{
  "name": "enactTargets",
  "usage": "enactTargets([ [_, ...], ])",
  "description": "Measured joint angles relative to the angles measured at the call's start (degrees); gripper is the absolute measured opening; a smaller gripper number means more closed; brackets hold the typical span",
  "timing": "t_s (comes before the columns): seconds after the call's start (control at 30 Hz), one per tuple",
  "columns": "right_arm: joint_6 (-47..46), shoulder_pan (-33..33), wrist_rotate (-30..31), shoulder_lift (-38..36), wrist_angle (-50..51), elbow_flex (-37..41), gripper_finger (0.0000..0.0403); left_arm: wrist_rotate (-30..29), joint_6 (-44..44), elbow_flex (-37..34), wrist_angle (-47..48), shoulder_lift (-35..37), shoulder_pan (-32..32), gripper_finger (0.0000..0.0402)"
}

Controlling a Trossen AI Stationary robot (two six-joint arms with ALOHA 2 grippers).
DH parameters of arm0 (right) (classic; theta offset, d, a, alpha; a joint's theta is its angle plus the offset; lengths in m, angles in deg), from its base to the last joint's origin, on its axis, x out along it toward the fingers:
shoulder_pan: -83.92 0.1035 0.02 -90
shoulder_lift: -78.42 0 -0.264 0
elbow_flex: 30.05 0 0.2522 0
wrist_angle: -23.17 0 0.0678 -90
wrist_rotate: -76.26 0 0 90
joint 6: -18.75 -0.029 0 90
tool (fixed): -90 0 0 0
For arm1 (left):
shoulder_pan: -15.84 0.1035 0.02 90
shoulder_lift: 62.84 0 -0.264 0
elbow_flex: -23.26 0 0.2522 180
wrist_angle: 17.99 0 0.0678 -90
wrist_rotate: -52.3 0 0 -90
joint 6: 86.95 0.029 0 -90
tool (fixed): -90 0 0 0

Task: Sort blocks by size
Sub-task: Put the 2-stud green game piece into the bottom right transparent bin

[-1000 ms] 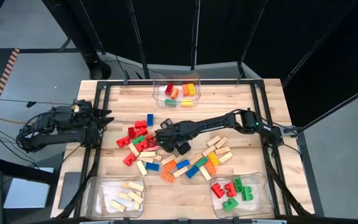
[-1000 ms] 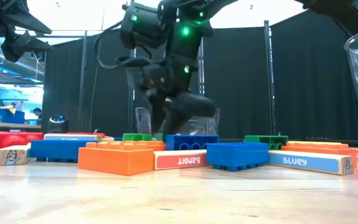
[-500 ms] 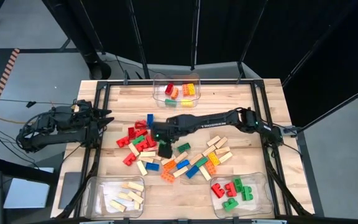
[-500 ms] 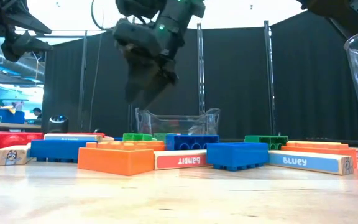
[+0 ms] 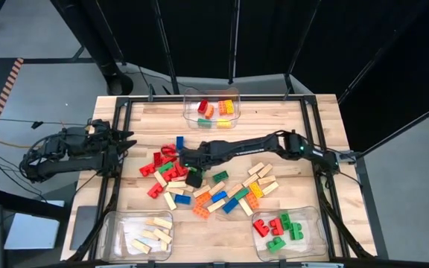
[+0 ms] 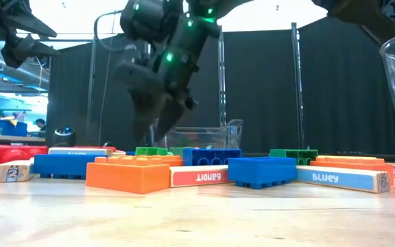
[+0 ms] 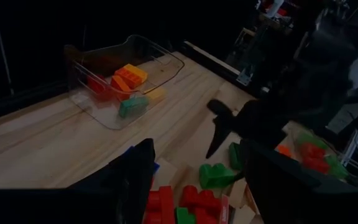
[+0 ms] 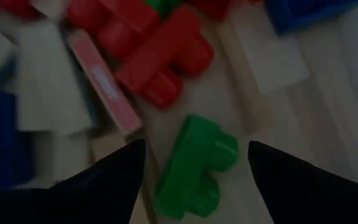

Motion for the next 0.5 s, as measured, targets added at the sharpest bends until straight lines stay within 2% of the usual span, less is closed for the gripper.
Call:
enactTargets([
  [0.2,-0.5,0.0,-0.4,3.9,0.9,-0.1,0.0281,0.0,0.1,0.0,0.3,0.0,0.0,0.0245],
  [0.27,-1.6,0.0,-0.6,4.0,1.4,0.1,0.0256,0.0,0.0,0.0,0.4,0.0,0.0,0.0245],
  [0.37,-1.5,-0.3,-0.6,4.3,1.2,0.3,0.018,0.0,0.0,0.0,0.3,0.0,0.0,0.0245],
  [0.5,-2.2,-1.0,-1.9,3.8,1.6,0.3,0.0173,0.0,0.0,0.0,0.4,0.0,0.0,0.0245],
])
